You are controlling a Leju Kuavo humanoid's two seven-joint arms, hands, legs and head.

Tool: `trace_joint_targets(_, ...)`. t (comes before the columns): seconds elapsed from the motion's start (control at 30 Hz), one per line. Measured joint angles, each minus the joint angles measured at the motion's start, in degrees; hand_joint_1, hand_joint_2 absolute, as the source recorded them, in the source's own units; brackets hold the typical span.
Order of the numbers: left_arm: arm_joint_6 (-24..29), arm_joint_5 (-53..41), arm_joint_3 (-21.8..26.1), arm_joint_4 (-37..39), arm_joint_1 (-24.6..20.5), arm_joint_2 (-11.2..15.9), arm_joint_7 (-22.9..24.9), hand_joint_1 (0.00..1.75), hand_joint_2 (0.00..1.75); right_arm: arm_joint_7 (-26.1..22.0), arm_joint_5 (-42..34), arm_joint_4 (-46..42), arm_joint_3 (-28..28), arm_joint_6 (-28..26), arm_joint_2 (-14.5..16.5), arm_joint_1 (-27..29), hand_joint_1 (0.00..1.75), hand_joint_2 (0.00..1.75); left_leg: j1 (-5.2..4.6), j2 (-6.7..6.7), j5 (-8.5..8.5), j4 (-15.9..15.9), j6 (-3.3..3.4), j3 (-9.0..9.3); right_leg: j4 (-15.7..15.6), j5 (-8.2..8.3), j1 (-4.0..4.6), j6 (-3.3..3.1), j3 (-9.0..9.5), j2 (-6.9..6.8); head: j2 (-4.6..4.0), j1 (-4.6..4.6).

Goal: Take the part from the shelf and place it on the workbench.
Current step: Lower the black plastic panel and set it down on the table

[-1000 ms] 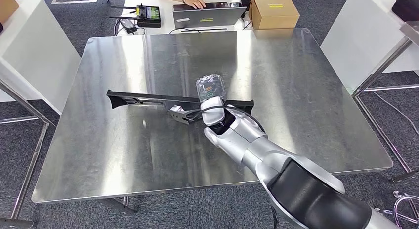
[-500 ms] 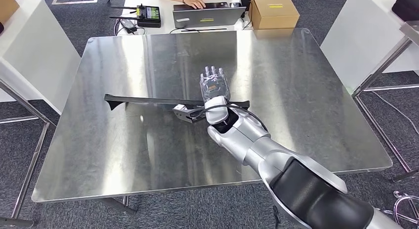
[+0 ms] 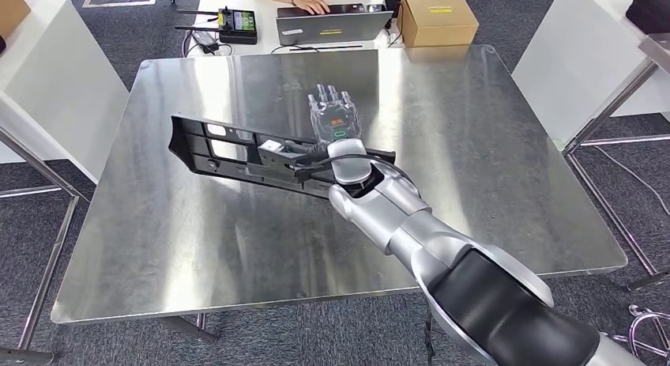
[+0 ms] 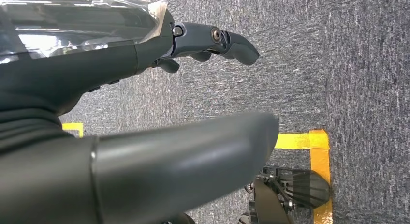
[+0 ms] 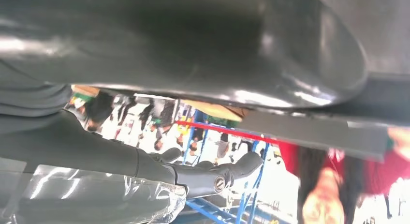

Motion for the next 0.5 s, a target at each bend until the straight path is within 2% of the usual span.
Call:
trace_joint_targets(0.3,0.2,0.2,0.1,0.0,0.0,0.0,0.4,0.00,0.00,-6.3,-0.8,-3.7,-4.8,-5.9,3.9,-4.0,0.00,0.00,0.02,0.02,0.00,0.0,0.00,0.11,0.0,-0.01,0.05,-0.01,0.06,0.01,0.00,0.00)
trace_joint_targets(0.5,0.4,0.2,0.1,0.0,0.0,0.0,0.4,0.00,0.00,-7.7,-0.7,-5.8,-6.2,-7.4,5.5,-5.3,0.00,0.00,0.03,0.00,0.00,0.0,0.00,0.21,0.0,-0.01,0.04,-0.01,0.16,0.00,0.00,-0.01)
